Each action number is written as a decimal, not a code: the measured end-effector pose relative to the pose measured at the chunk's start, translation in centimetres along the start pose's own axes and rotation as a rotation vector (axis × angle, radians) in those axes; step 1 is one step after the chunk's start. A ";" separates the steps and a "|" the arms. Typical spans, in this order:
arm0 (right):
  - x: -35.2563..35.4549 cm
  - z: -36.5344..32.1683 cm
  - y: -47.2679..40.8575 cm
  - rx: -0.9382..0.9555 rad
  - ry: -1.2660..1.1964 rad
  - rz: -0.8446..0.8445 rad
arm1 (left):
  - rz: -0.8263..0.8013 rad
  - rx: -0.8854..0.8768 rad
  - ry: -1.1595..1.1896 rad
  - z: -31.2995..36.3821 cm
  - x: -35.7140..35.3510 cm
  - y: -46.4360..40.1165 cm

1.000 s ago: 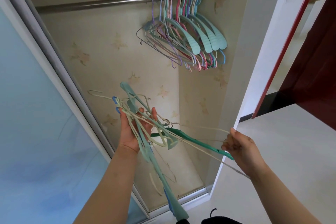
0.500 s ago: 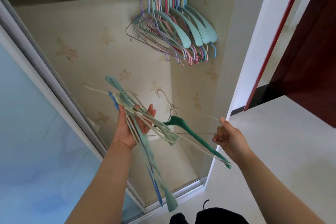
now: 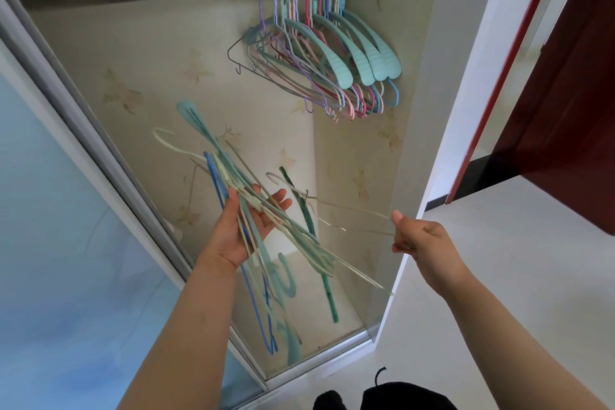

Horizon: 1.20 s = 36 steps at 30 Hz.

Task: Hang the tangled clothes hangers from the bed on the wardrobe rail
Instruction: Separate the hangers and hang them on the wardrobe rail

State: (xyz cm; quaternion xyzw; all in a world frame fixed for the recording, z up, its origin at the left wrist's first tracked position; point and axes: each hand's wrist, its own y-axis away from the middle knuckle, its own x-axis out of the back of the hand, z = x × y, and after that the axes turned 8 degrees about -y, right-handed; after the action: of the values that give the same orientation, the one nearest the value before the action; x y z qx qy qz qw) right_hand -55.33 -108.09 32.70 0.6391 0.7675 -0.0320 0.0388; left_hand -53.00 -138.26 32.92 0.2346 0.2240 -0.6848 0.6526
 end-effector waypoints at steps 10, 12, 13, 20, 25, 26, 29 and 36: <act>-1.8 -3.5 2.1 0.048 0.114 -0.069 | -0.159 -0.105 0.054 0.9 0.2 -1.0; -2.3 -4.2 2.5 0.050 0.133 -0.070 | -0.196 -0.125 0.084 1.1 0.0 -1.1; -2.5 -4.4 2.7 0.048 0.137 -0.064 | -0.199 -0.131 0.094 1.2 -0.1 -1.2; -3.2 -4.7 3.9 -0.003 0.149 -0.116 | -0.154 -0.162 0.156 1.1 -0.4 -1.9; -3.2 -5.1 4.5 -0.018 0.218 -0.220 | -0.190 -0.153 0.140 0.4 -0.2 -2.0; -3.2 -5.1 4.6 -0.024 0.241 -0.231 | -0.196 -0.153 0.146 0.3 -0.2 -2.0; -3.4 -5.4 4.9 -0.025 0.292 -0.266 | -0.213 -0.152 0.170 0.1 -0.2 -2.1; -3.6 -5.7 5.0 -0.033 0.290 -0.308 | -0.176 -0.107 0.112 0.0 0.1 -2.1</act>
State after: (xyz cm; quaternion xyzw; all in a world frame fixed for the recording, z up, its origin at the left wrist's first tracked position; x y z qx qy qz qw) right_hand -49.83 -110.12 38.73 0.5113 0.8541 0.0673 -0.0672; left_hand -55.05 -138.22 32.91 0.2168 0.3160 -0.7122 0.5881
